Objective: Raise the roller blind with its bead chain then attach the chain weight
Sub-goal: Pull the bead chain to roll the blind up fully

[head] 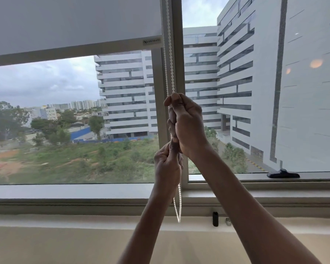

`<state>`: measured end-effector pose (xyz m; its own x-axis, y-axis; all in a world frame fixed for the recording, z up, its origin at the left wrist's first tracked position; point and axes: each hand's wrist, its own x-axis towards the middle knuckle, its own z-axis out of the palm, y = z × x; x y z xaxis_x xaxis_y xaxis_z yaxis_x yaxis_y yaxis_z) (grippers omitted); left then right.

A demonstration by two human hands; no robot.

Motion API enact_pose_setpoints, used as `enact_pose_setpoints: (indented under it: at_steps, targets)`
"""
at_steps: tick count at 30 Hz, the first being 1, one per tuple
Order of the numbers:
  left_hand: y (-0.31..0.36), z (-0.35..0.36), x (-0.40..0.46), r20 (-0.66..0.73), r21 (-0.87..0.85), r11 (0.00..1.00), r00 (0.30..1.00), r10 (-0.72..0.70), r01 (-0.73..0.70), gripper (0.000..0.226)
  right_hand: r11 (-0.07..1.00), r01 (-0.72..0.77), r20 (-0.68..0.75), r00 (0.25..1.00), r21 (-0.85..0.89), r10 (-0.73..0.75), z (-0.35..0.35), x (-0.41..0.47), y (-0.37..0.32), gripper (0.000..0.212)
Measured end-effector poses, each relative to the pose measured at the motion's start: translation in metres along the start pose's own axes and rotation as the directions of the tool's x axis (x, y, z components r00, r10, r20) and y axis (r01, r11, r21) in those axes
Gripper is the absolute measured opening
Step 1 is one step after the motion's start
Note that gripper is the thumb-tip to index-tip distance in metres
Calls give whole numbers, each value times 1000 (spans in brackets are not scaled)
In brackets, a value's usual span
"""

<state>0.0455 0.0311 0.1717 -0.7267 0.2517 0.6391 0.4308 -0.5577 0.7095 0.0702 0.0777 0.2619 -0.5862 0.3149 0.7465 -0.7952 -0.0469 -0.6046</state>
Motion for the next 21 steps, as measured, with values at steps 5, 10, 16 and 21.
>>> enact_pose_setpoints:
  at_steps: [5, 10, 16, 21]
  targets:
    - [-2, -6, 5, 32, 63, 998, 999, -31, 29, 46, 983, 104, -53, 992, -148, -113, -1, 3, 7, 29]
    - [-3, -16, 11, 106, 86, 984, 981, -163, 154, 59, 955, 178, -84, 976, -238, -203, -6, 4, 9, 31]
    - [26, -15, 39, 143, -152, 960, 966, -215, 237, 70, 920, 186, -93, 969, -346, -230, -13, -16, 22, 30]
    - [64, -3, 63, 239, -187, 959, 956, -168, 215, 69, 905, 160, -77, 975, -395, -206, -20, -46, 47, 31]
